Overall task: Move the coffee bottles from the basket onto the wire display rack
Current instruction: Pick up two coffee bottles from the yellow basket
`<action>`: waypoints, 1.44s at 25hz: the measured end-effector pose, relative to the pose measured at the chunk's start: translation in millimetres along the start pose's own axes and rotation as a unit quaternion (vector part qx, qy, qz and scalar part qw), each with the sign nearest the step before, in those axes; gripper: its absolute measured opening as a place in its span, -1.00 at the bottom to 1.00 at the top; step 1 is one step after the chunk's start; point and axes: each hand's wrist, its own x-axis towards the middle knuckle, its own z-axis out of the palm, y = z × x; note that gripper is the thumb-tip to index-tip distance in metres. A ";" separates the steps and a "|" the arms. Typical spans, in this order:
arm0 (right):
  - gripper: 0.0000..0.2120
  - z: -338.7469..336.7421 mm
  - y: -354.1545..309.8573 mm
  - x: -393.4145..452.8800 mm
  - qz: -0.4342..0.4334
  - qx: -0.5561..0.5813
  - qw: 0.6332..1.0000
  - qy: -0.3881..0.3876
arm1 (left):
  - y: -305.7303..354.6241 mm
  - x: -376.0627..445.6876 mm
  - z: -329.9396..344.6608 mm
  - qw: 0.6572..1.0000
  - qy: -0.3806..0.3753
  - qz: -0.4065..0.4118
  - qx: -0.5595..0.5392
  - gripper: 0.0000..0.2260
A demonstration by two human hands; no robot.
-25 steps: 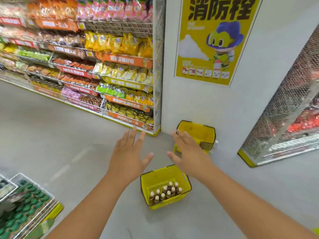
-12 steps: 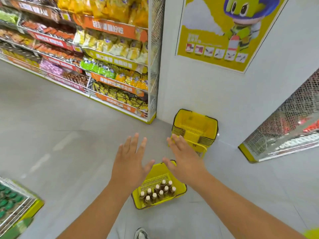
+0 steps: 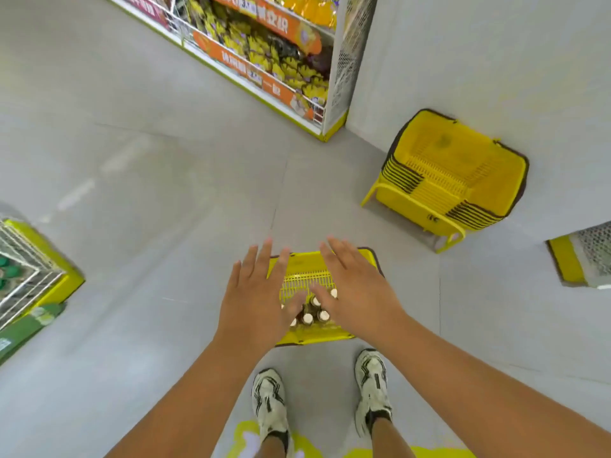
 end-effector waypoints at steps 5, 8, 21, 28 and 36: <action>-0.28 131.3 58.6 58.7 -0.019 0.011 0.995 -0.097 | -33.7 16.7 148.2 0.996 -0.028 -0.073 -0.032 -0.27; -0.28 204.2 88.1 80.4 -0.025 0.009 0.991 -0.130 | -47.5 20.6 227.3 0.992 -0.067 -0.100 -0.042 -0.25; -0.27 417.9 134.9 147.2 0.009 0.093 0.973 -0.213 | -104.1 37.1 439.5 0.961 -0.200 -0.175 -0.076 -0.31; -0.32 473.2 143.2 170.0 0.029 0.117 0.965 -0.234 | -106.3 53.7 478.7 0.930 -0.184 -0.253 -0.194 -0.39; -0.83 506.7 145.6 180.4 0.096 0.187 0.962 -0.171 | -109.9 66.5 491.1 0.841 -0.096 -0.378 -0.375 -0.70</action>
